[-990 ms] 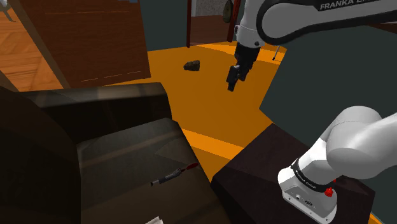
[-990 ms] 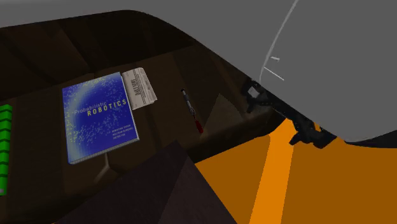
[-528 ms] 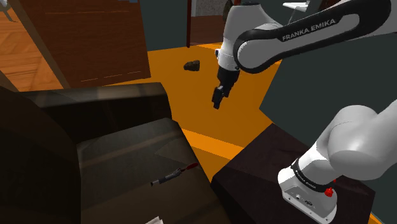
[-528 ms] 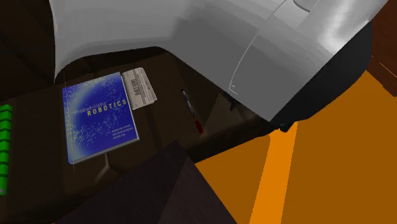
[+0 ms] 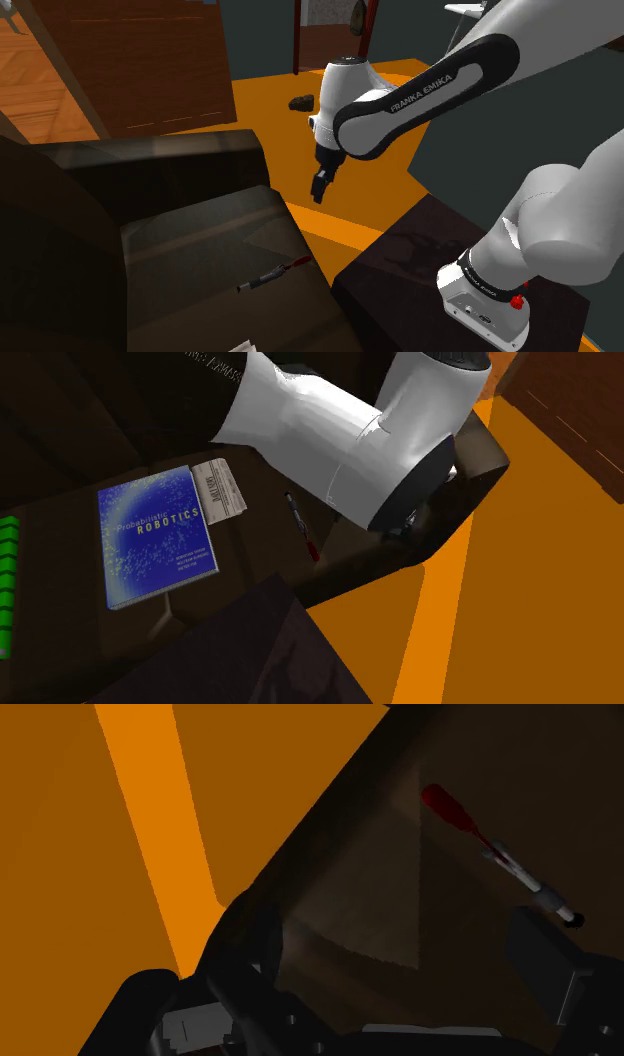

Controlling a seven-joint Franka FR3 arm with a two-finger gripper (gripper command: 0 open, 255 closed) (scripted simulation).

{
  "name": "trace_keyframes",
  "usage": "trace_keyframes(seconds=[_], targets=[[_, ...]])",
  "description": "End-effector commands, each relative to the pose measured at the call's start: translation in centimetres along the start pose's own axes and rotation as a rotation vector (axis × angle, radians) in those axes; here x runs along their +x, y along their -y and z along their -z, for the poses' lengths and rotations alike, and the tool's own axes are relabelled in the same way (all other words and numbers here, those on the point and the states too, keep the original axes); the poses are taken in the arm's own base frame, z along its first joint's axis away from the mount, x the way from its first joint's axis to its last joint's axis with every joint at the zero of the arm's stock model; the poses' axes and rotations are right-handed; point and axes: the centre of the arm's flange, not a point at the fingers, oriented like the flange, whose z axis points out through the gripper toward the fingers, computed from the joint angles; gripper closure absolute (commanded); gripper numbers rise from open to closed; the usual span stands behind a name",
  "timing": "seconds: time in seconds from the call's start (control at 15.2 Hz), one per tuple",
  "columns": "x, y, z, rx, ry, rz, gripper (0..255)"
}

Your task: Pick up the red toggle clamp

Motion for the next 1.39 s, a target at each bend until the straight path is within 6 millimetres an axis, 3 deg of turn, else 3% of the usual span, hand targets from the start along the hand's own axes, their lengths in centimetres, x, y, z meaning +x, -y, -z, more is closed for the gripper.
trace_keyframes(seconds=[0.0, 1.06, 1.32], targets=[[0.8, 1.2, -2.4, 0.011, 0.003, 0.035, 0], [5.3, 12.2, -19.2, 0.1, 0.037, 0.314, 0], [5.4, 12.4, -21.2, 0.103, 0.038, 0.322, 0]])
